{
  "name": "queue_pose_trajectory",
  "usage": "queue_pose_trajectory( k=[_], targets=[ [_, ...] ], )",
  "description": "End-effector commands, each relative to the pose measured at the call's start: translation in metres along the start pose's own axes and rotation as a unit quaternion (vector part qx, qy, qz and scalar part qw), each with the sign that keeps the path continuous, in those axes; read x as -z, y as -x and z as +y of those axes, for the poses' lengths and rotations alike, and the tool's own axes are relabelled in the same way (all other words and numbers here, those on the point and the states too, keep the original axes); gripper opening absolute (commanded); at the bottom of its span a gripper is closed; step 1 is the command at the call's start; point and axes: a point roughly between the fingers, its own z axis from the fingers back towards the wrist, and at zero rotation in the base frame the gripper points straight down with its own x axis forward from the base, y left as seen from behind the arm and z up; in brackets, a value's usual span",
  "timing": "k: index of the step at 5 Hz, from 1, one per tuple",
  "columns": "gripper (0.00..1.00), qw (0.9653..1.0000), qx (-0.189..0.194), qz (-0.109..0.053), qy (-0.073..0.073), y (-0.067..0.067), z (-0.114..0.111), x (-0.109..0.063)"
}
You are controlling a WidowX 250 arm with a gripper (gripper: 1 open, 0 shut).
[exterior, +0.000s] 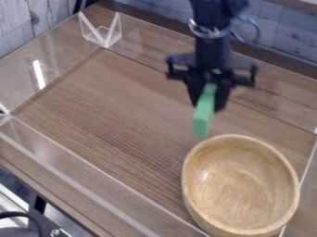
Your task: Put green stick into wooden bowl
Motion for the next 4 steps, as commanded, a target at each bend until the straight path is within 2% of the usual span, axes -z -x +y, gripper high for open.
queue_pose_trajectory(
  k=[1, 3, 4],
  targets=[
    [0.00, 0.9993, -0.003, -0.035, 0.015, -0.003, -0.014, -0.008],
    [0.00, 0.9994, -0.011, -0.026, 0.019, 0.015, -0.050, 0.013],
    [0.00, 0.9991, -0.023, -0.027, 0.021, 0.016, -0.056, 0.019]
  ],
)
